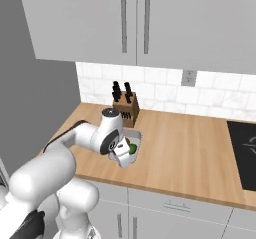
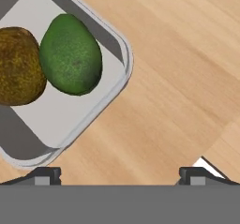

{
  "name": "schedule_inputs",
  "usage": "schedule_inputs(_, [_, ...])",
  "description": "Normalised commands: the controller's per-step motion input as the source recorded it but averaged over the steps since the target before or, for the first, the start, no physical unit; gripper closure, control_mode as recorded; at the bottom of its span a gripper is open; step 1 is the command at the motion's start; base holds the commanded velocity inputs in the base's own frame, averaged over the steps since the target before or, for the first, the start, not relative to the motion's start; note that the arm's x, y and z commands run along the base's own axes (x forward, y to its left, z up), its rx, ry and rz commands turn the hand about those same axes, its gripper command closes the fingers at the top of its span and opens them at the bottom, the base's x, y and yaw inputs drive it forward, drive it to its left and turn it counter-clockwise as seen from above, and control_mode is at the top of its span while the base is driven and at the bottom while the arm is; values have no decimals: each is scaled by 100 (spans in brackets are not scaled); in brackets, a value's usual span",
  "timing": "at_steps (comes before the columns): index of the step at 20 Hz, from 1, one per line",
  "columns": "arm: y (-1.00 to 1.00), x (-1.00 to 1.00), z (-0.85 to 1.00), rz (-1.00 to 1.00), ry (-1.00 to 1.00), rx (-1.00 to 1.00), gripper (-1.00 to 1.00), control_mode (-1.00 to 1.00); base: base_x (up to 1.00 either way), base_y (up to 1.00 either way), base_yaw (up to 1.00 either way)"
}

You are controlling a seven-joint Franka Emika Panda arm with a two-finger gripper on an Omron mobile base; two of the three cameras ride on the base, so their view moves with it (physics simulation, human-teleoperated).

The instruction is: Take the meat container that has the shrimp and place it on the second highest rack of the freezer. Then take the vegetable container that has the avocados and place it on the highest rack of the freezer.

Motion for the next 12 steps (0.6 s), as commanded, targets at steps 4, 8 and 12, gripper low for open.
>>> schedule_inputs(4, [0,0,-9,0,0,0,-100,-100,0,0,0])
schedule_inputs(8, [4,7,-4,0,0,0,-100,-100,0,0,0])
schedule_inputs(12, [19,23,-6,0,0,0,-100,-100,0,0,0])
